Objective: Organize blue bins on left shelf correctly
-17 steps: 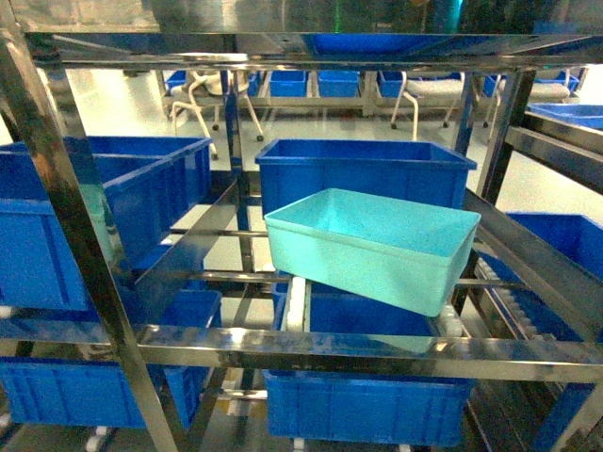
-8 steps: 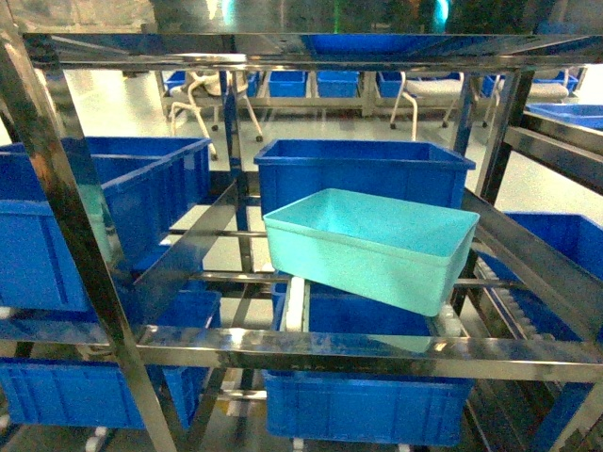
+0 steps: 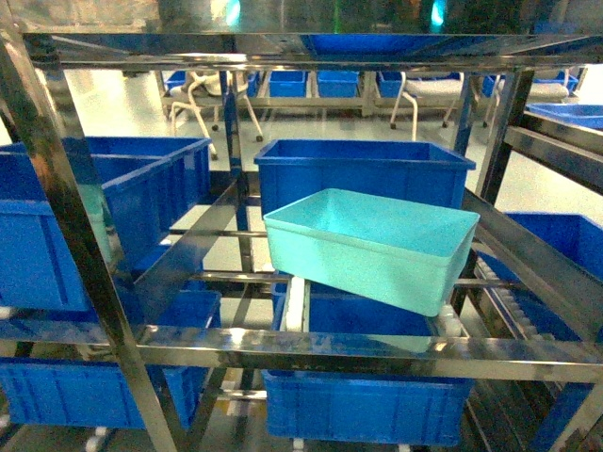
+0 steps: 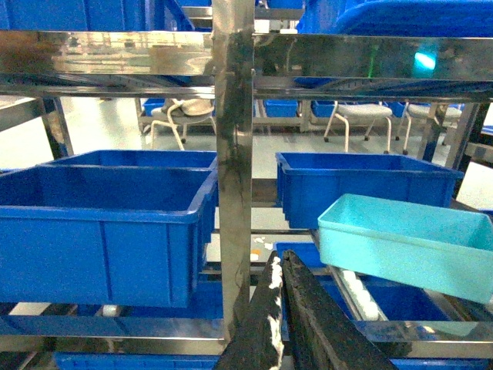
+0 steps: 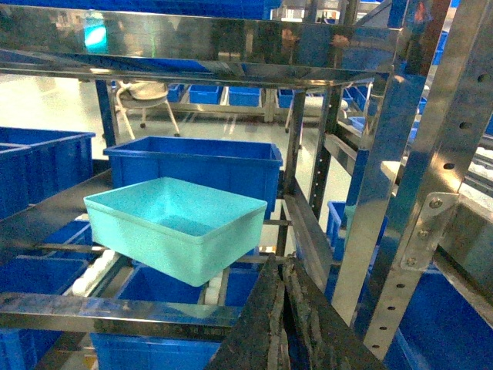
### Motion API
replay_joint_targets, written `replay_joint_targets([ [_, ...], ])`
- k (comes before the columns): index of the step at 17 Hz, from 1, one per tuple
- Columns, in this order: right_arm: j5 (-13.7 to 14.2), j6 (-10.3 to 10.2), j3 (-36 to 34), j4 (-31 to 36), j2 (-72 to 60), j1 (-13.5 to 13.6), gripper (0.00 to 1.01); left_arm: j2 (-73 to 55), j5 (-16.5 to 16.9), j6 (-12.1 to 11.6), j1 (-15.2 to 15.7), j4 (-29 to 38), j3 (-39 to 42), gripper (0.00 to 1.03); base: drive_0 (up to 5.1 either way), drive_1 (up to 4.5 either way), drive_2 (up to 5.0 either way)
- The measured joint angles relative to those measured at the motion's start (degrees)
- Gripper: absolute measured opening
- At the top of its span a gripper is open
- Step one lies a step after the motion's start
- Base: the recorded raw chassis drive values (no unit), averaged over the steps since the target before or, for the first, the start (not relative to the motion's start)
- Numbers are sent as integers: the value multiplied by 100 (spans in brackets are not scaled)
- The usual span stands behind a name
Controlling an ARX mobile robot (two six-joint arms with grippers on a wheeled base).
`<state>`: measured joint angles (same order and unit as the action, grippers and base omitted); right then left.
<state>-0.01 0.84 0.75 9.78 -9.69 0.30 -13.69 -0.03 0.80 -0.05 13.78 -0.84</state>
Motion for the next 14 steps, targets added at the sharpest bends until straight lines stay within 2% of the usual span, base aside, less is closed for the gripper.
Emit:
replay_joint_targets([
  [1,0,0,4,-203,133,0,2,52,2,0,0,-50,0,2,0,0,0],
  [2,0,0,4,-796,505,0,2,114,0,-2,0,-103,0,2,0,0,0],
  [3,0,0,4,-1027,815,0,2,181,0,0,0,-179,0,2,0,0,0],
  [5,0,0,9,-1025,938,0,2,391,2,0,-2,-365,0,2,0,0,0],
  [7,-2,0,9,-1003,942,0,2,1139,7,-2,0,-1453,-2,2,0,0,0],
  [8,0,0,9,-1001,942,0,2,1303,4,0,0,-1287,-11,2,0,0,0],
  [14,-2,0,9,-1005,942,0,2,1307,0,-2,0,-1401,-2,2,0,0,0],
])
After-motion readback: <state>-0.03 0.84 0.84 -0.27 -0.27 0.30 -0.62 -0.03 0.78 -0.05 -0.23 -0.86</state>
